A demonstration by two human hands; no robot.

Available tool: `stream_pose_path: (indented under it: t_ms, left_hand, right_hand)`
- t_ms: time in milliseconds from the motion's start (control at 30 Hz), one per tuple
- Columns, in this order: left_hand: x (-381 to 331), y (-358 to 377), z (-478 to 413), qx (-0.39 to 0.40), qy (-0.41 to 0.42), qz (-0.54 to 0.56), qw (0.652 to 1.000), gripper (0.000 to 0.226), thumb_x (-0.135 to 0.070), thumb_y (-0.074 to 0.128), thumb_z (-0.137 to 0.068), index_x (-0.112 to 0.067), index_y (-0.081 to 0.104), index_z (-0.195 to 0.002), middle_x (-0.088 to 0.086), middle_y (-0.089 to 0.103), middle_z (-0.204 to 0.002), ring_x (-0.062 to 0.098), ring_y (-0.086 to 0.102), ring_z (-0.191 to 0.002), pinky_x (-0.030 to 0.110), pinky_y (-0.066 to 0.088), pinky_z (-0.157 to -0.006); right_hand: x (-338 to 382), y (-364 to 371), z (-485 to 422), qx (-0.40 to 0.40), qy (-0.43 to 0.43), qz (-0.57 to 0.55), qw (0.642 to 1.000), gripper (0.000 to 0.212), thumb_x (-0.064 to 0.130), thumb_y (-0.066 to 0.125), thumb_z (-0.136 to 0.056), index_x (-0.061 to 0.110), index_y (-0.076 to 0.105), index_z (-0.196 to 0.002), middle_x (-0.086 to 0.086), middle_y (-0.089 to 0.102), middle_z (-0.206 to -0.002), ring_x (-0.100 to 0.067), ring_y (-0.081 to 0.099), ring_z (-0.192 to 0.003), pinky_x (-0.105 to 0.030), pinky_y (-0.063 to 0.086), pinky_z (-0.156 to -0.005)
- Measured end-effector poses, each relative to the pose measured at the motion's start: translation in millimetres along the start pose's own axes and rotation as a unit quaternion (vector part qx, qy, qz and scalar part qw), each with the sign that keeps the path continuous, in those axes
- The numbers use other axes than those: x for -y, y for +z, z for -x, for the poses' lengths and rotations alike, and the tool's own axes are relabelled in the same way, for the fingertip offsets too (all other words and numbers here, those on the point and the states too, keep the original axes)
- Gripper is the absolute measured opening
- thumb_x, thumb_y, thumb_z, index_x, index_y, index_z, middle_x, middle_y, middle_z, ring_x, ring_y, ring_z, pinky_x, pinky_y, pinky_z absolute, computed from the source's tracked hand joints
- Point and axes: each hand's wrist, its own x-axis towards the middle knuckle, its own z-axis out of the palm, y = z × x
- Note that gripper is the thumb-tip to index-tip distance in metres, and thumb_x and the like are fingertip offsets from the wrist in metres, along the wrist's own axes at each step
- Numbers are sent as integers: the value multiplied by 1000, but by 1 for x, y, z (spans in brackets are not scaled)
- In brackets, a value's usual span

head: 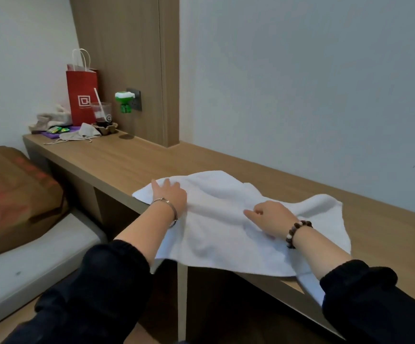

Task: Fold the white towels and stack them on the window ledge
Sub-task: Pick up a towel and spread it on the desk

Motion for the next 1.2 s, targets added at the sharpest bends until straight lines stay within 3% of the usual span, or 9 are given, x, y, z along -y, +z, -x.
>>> stream_pose_path:
  t_ms: [100,200,300,600,700,800,933,1100,1200]
  left_hand:
    - [-20,-18,-2,-31,21,35,999,42,-29,39,-96,-24,45,-136,3,39,-143,28,30,-135,53,22,-109]
    - [-60,-28,5,-48,65,205,976,48,-39,31,-98,-24,32,-144,5,36,-146,30,33,-133,53,25,-107]
    - [-98,-19,15,-5,79,309,948,63,-58,26,-94,-34,8,-149,-1,16,-155,27,19,-141,62,19,-106]
    - [-115,17,8,-71,119,245,960,67,-61,20,-94,-36,-8,-149,-4,-8,-160,19,-5,-147,59,9,-111]
    - [-113,20,8,-76,142,234,959,69,-62,24,-93,-38,-7,-149,-4,-9,-160,18,-6,-147,58,8,-112]
    - [-112,20,6,-59,155,209,964,66,-61,27,-93,-39,0,-150,-6,-6,-160,18,-5,-147,57,5,-113]
    - [-108,18,2,-40,165,176,970,59,-59,25,-94,-41,11,-149,-7,1,-160,18,-2,-147,55,3,-114]
    - [-93,14,-15,-34,182,190,964,52,-55,28,-96,-44,19,-147,-10,6,-159,15,1,-147,53,5,-115]
    - [-87,10,-23,-21,159,155,975,46,-39,25,-101,-46,18,-146,-10,8,-159,18,2,-146,60,6,-112]
  right_hand:
    - [4,-2,1,-98,5,-253,962,28,20,50,-94,8,65,-73,-5,63,-71,-19,56,-66,-34,48,-70]
    - [-16,-9,-5,-181,51,-132,973,28,3,43,-92,10,65,-108,-9,60,-115,-28,58,-105,-31,44,-86]
    - [-46,-11,-10,-49,118,52,990,41,10,49,-92,12,46,-132,-10,40,-136,-32,52,-116,-36,45,-93]
    - [-69,-28,-17,6,128,187,974,15,20,56,-88,9,61,-80,-4,61,-75,-24,58,-70,-25,42,-58]
    - [-69,-41,-25,-145,192,187,952,11,7,46,-91,9,53,-83,-8,62,-84,-27,56,-74,-29,41,-61]
    - [-83,-52,-38,-305,270,-30,913,23,4,37,-95,3,45,-116,-20,61,-104,-36,59,-92,-35,41,-68]
    - [-73,-43,-44,-137,257,-131,948,54,11,42,-94,10,20,-144,-11,57,-108,-27,55,-82,-33,44,-65]
    - [-74,-35,-18,3,193,146,970,22,9,43,-86,10,54,-67,-4,60,-68,-19,50,-51,-21,37,-47]
    - [-90,-37,-5,34,189,179,965,23,12,47,-86,9,60,-67,-3,62,-68,-20,56,-58,-24,46,-56]
